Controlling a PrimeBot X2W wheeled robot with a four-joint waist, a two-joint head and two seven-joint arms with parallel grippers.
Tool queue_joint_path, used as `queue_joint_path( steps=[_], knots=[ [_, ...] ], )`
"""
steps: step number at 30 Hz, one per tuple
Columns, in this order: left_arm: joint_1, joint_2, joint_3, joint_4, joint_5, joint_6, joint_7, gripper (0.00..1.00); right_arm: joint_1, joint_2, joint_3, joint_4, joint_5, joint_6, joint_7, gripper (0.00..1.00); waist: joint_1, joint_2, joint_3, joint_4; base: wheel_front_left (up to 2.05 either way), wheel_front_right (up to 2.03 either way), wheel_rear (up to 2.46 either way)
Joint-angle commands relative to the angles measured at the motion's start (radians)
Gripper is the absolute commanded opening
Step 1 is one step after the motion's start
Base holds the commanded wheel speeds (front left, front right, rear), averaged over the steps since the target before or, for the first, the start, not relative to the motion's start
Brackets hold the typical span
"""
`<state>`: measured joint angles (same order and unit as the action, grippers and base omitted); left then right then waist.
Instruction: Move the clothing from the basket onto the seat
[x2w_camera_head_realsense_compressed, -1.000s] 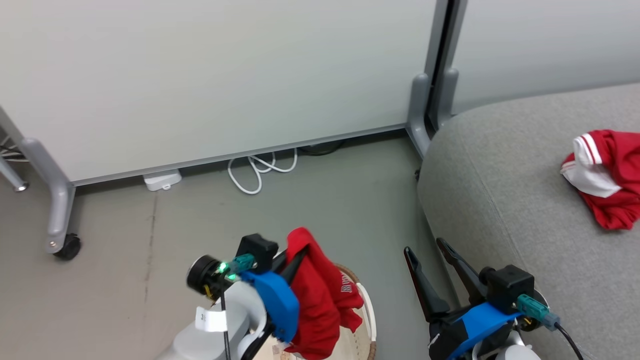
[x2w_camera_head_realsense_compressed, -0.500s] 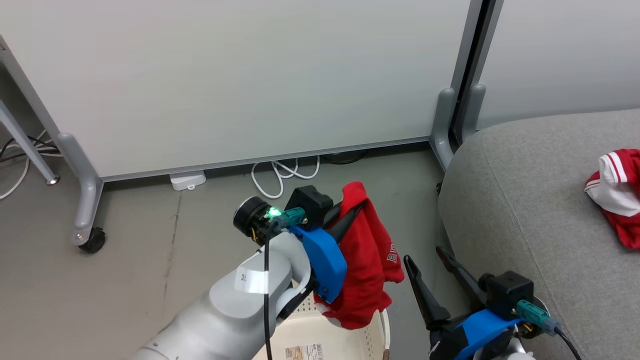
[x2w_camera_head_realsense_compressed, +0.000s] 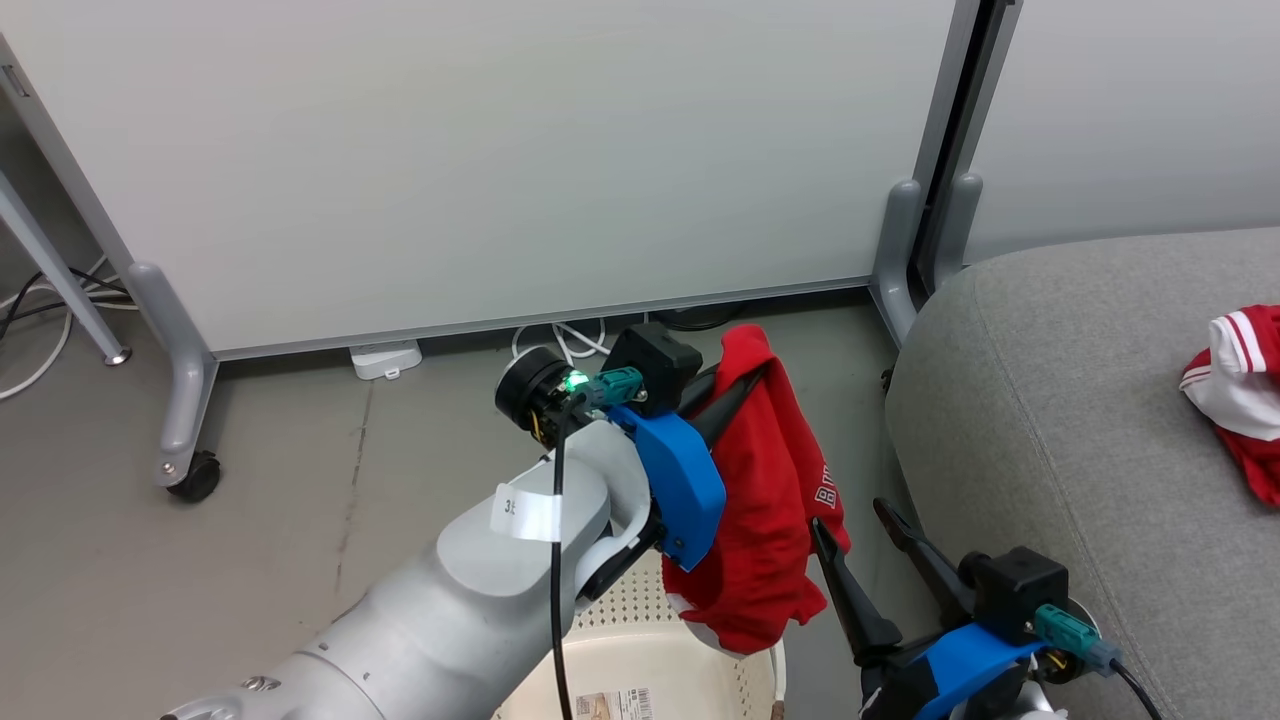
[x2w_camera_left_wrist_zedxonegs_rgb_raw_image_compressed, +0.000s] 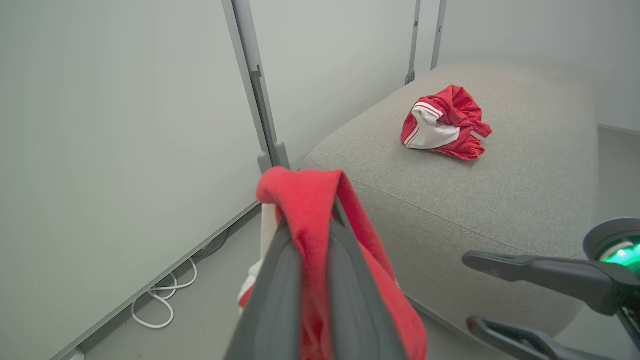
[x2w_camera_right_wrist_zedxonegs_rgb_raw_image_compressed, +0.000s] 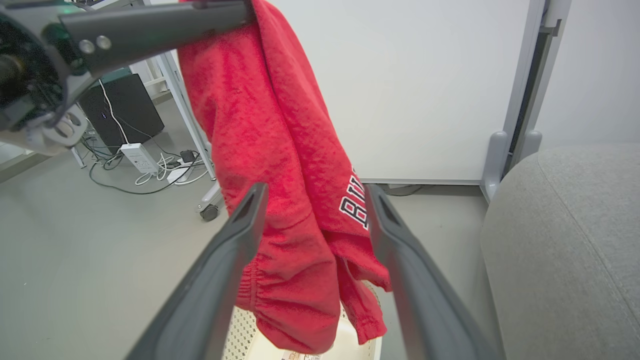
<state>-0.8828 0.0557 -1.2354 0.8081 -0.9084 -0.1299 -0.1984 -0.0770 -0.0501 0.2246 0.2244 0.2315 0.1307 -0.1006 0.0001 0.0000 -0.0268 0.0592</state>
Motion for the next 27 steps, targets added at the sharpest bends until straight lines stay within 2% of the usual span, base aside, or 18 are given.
queue_joint_path(
  steps=[1,14,27],
  knots=[
    [-0.010,-0.001,0.000,0.008,-0.010,-0.001,-0.006,0.00,0.013,0.000,0.000,-0.005,0.002,0.000,0.000,1.00,-0.0001,0.0000,0.001,-0.001,0.00,0.00,0.00],
    [-0.017,-0.004,-0.020,0.020,-0.026,-0.001,-0.013,0.00,-0.044,0.000,0.043,0.019,-0.027,0.000,0.039,1.00,-0.0001,0.0000,0.013,0.001,0.00,0.00,0.00],
    [-0.030,-0.005,-0.034,0.005,-0.022,-0.001,-0.018,0.00,-0.228,-0.020,0.152,0.214,0.013,0.000,0.066,1.00,-0.0001,0.0000,0.027,0.024,0.00,0.00,0.00]
  ],
)
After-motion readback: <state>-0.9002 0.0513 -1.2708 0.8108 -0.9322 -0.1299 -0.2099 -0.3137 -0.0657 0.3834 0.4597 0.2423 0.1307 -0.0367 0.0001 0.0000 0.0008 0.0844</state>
